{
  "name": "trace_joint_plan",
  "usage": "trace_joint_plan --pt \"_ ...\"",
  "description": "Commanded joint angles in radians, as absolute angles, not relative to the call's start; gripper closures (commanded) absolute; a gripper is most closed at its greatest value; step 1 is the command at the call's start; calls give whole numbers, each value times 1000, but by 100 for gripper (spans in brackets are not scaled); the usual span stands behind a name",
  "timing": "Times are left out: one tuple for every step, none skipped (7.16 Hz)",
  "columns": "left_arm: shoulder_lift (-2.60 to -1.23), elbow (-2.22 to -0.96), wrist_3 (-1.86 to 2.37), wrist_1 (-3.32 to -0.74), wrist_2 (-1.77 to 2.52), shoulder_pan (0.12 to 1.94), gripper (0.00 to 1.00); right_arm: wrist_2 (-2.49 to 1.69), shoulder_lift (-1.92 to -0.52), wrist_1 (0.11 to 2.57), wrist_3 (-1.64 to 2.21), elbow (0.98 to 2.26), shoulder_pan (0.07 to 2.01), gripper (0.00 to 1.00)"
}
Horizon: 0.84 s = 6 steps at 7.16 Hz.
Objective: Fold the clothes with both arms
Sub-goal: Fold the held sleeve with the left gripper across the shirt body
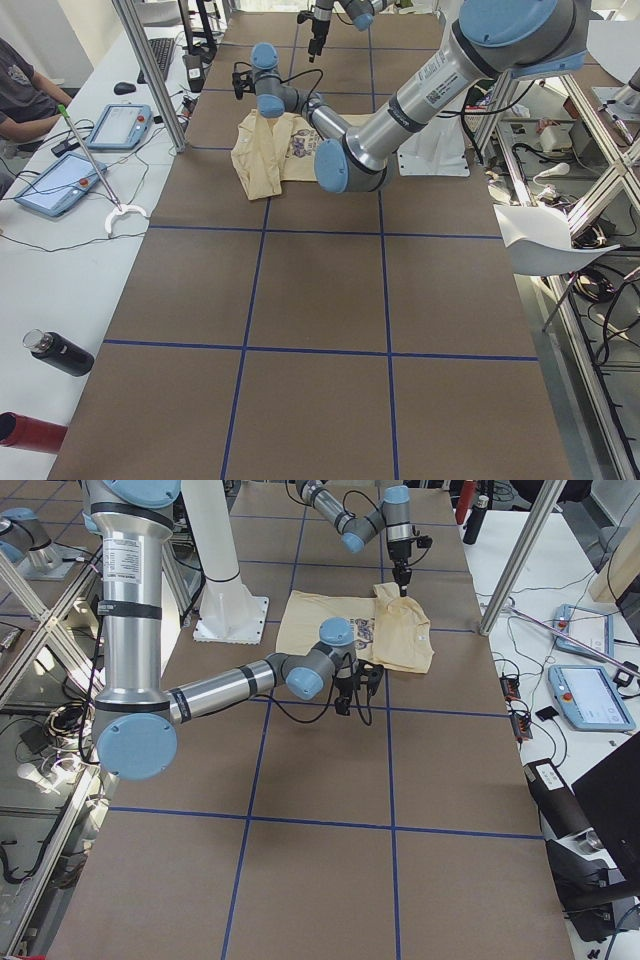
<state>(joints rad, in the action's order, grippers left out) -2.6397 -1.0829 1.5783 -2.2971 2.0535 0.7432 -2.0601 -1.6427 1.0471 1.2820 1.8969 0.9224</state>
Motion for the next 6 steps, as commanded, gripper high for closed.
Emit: trace_joint_plan --pt "-2764 -987 1586 -2316 1914 654 100 -2063 -1684 980 1275 1888 936 1" --pt "-2767 -956 1586 -2353 1838 612 100 -2062 -1687 980 1275 1887 936 1" --pt "-2775 -918 1586 -2391 1803 586 100 -2060 -1689 980 1276 1887 936 1" --pt "-2805 -870 1588 -2407 1787 574 100 -2060 -1695 980 1276 1893 936 1" --pt "-2831 -821 1588 -2442 1764 563 100 -2060 -1697 980 1278 1893 936 1" --pt "-2838 -787 1592 -2469 1752 557 94 -2060 -1698 980 1279 1893 936 1"
